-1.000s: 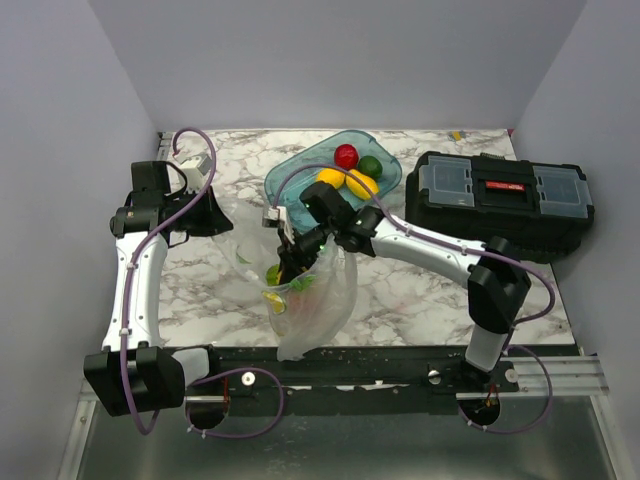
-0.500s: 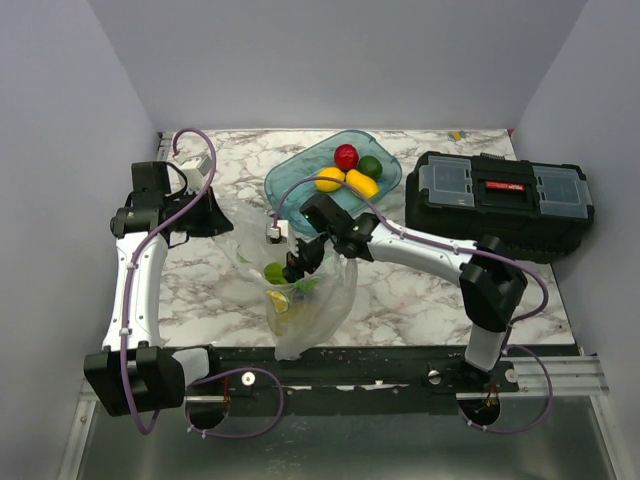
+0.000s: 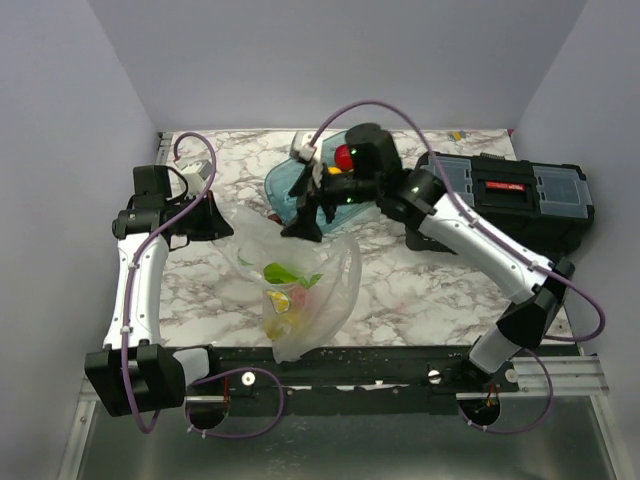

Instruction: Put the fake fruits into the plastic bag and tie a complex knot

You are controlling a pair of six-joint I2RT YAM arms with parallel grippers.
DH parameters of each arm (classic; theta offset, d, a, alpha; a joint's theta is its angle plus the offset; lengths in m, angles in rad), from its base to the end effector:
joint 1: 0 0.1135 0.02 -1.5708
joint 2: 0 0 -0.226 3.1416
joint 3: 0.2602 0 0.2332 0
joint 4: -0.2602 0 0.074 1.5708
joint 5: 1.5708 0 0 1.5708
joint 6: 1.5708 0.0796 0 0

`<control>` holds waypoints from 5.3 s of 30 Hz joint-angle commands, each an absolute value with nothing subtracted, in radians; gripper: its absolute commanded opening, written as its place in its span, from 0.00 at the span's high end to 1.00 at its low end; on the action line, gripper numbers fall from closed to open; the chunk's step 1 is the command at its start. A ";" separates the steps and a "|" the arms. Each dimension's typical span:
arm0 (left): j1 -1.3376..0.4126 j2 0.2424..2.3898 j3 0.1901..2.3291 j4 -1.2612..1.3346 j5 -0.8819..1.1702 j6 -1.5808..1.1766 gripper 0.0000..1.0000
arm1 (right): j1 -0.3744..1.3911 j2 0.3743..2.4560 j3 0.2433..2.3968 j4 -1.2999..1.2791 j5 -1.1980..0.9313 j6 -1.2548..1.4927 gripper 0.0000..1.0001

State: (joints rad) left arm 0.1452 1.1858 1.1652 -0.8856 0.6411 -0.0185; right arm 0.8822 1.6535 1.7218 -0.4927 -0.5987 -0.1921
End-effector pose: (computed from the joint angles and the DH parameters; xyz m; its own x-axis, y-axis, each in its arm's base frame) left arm 0.2509 -0.0114 0.2698 -0.7834 -0.1295 -0.6079 0.2346 0.8441 -0.4821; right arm 0.2111 0.3271 0.3564 -0.0728 -0.3366 -0.9388 -0.9964 0.0653 0.0538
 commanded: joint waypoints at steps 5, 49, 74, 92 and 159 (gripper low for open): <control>0.155 1.144 1.137 -0.881 0.650 -0.006 1.00 | 0.620 1.511 1.725 -0.622 -0.714 0.034 0.00; 0.088 0.907 1.449 -1.093 1.040 0.434 0.02 | 0.551 1.356 1.442 -0.464 -0.937 -0.245 0.99; -0.605 1.342 1.824 -0.911 0.812 0.363 0.24 | 0.552 1.294 1.394 -0.289 -1.018 -0.080 0.99; -0.562 1.326 1.777 -0.909 0.872 0.325 1.00 | 0.560 1.327 1.508 -0.639 -0.772 -0.215 0.34; -0.204 1.086 1.499 -0.848 0.773 0.313 0.01 | 0.566 1.448 1.184 -0.298 -1.044 -0.613 0.99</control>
State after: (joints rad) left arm -0.1711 0.9436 1.2850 -0.9756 0.6380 0.3714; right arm 0.5365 1.4578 1.1248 -0.1436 -0.9417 -0.4030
